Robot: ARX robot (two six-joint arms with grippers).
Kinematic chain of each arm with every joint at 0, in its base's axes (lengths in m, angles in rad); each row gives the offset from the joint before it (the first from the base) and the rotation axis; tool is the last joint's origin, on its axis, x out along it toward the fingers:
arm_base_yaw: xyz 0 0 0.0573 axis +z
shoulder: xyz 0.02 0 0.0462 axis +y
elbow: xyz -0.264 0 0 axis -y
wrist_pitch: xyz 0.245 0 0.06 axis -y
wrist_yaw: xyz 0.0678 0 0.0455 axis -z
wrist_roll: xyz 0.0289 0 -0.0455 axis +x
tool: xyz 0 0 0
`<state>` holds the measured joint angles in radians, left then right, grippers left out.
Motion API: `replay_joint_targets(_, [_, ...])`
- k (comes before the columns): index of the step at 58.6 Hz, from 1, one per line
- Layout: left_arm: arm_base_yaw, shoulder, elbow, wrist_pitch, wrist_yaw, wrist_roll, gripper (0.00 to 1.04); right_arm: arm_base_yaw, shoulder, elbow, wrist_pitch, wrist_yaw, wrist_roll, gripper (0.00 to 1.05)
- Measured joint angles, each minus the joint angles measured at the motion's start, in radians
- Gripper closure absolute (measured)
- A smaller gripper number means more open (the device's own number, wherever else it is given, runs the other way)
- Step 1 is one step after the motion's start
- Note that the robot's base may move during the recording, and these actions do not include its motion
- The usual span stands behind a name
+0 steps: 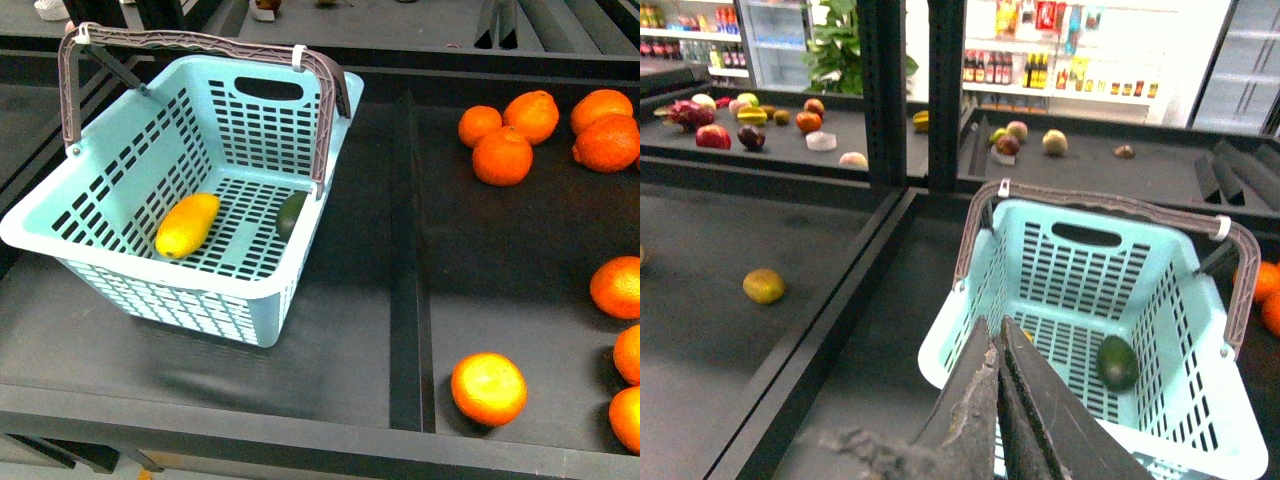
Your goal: Pick mango and avocado into basket
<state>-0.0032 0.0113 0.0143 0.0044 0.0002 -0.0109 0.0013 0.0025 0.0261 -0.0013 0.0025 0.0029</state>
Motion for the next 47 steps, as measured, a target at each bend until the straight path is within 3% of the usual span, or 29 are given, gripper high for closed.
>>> replay_joint_targets(16, [0.000, -0.005, 0.000, -0.003, 0.000, 0.000, 1.03, 0.000, 0.000, 0.000, 0.000, 0.000, 0.000, 0.09])
replay_joint_targets(20, [0.000, -0.005, 0.000, -0.003, 0.000, 0.000, 0.91, 0.000, 0.000, 0.000, 0.000, 0.000, 0.000, 0.09])
replay_joint_targets(21, [0.000, -0.005, 0.000, -0.003, 0.000, 0.000, 0.20, 0.000, 0.000, 0.000, 0.000, 0.000, 0.000, 0.09])
replay_joint_targets(24, [0.000, -0.005, 0.000, -0.003, 0.000, 0.001, 0.07, 0.000, 0.000, 0.000, 0.000, 0.000, 0.000, 0.09])
replay_joint_targets(47, [0.000, -0.005, 0.000, -0.003, 0.000, 0.002, 0.09, 0.000, 0.000, 0.000, 0.000, 0.000, 0.000, 0.09])
